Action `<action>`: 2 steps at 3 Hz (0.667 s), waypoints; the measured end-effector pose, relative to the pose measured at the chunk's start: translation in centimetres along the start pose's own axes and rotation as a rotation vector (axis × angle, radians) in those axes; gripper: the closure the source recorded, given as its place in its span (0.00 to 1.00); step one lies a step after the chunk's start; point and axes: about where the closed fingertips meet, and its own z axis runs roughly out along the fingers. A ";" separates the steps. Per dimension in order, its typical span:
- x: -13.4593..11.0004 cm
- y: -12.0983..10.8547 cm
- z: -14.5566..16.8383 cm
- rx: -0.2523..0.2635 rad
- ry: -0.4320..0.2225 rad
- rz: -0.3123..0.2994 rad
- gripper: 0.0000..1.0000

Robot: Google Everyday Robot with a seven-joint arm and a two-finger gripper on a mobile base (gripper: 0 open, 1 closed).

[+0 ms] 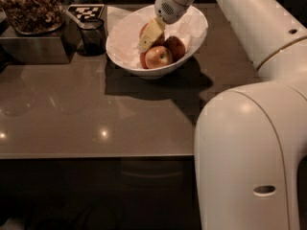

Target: Pick apple from white bowl

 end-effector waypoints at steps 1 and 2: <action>0.0 0.0 0.0 0.000 0.001 0.000 0.33; 0.0 0.0 0.1 0.000 0.002 0.001 0.56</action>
Offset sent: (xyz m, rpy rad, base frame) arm 0.0002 -0.0056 0.0022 -0.0082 0.0030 -0.0118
